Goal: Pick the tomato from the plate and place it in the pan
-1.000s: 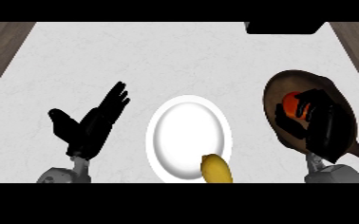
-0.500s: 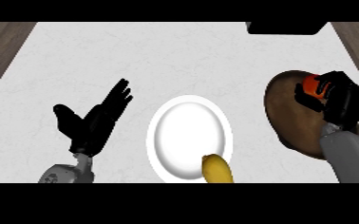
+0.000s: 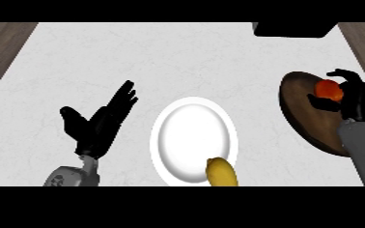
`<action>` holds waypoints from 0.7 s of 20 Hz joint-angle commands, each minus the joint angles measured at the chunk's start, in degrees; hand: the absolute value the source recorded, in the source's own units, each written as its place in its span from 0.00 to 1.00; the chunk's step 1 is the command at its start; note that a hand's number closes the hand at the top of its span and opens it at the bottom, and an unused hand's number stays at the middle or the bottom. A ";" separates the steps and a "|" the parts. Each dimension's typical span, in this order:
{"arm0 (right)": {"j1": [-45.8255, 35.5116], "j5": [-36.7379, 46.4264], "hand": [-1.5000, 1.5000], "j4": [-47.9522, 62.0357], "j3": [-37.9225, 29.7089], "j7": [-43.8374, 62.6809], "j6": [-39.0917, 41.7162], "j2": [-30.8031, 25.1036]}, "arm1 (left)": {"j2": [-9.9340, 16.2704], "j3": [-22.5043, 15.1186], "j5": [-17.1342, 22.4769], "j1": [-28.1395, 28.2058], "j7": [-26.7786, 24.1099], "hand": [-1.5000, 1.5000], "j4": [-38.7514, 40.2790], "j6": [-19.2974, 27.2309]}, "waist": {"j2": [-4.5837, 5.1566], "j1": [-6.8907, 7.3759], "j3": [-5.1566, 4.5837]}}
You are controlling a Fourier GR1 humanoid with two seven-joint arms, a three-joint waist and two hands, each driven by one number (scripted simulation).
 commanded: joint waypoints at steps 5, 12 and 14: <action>-2.28 -13.94 0.00 2.49 -10.59 -18.80 4.15 5.63 | 0.17 1.48 0.35 -1.35 0.43 0.50 1.10 -0.48 | 0.39 -0.61 0.83; -4.51 -26.42 0.00 8.11 -21.18 -26.03 20.02 0.90 | 0.21 1.97 0.57 0.74 0.57 0.50 -1.27 -0.50 | 0.34 -0.22 0.73; -0.04 -28.93 0.00 8.92 -22.86 -28.51 27.78 -2.09 | 0.60 1.74 0.02 0.33 -0.33 0.50 1.38 -2.05 | 0.24 -1.32 0.67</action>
